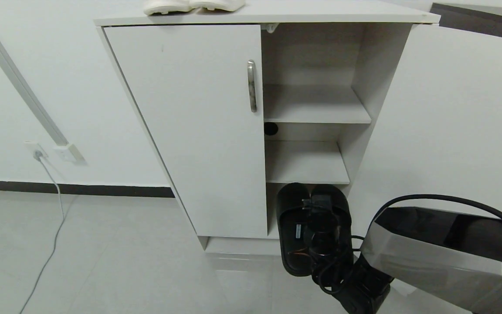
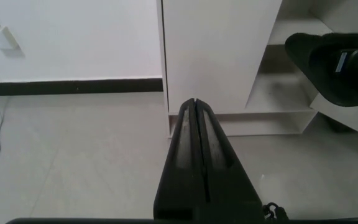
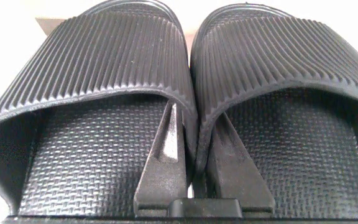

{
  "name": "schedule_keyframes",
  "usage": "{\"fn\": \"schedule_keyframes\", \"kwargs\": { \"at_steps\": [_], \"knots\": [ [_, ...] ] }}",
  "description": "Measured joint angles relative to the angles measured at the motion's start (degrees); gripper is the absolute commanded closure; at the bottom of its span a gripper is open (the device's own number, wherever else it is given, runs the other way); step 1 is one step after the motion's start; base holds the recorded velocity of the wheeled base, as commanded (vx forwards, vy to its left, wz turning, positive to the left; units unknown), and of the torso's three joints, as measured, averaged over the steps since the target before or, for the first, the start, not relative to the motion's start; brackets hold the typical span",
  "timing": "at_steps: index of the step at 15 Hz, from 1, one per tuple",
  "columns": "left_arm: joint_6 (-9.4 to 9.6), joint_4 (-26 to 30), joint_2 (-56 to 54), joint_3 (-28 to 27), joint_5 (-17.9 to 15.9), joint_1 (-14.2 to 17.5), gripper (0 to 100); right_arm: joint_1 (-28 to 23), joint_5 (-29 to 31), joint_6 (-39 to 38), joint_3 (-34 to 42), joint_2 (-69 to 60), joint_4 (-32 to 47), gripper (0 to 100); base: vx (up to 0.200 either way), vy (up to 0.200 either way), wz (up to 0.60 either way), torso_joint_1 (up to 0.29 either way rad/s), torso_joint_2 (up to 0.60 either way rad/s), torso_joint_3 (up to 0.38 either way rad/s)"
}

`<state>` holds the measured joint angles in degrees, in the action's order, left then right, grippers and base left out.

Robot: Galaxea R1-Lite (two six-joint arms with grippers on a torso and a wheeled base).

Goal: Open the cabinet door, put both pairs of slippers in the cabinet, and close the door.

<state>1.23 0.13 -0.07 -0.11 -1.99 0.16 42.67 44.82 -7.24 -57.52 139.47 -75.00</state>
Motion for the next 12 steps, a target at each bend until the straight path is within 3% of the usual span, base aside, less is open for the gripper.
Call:
{"fn": "schedule_keyframes", "kwargs": {
  "at_steps": [6, 12],
  "knots": [
    [-0.04, 0.0, 0.0, 0.0, 0.0, 0.0, 100, -1.1, -1.0, 4.0, 0.0, 0.4, -5.2, 100, 0.0, 0.0, 0.0, 0.0, 0.0, 0.0],
    [-0.09, 0.0, 0.0, 0.0, 0.0, 0.0, 100, -1.5, -1.1, 4.4, 0.1, -0.2, -5.1, 100, 0.2, 0.0, 0.0, -0.004, 0.0, 0.005]
  ]
}}
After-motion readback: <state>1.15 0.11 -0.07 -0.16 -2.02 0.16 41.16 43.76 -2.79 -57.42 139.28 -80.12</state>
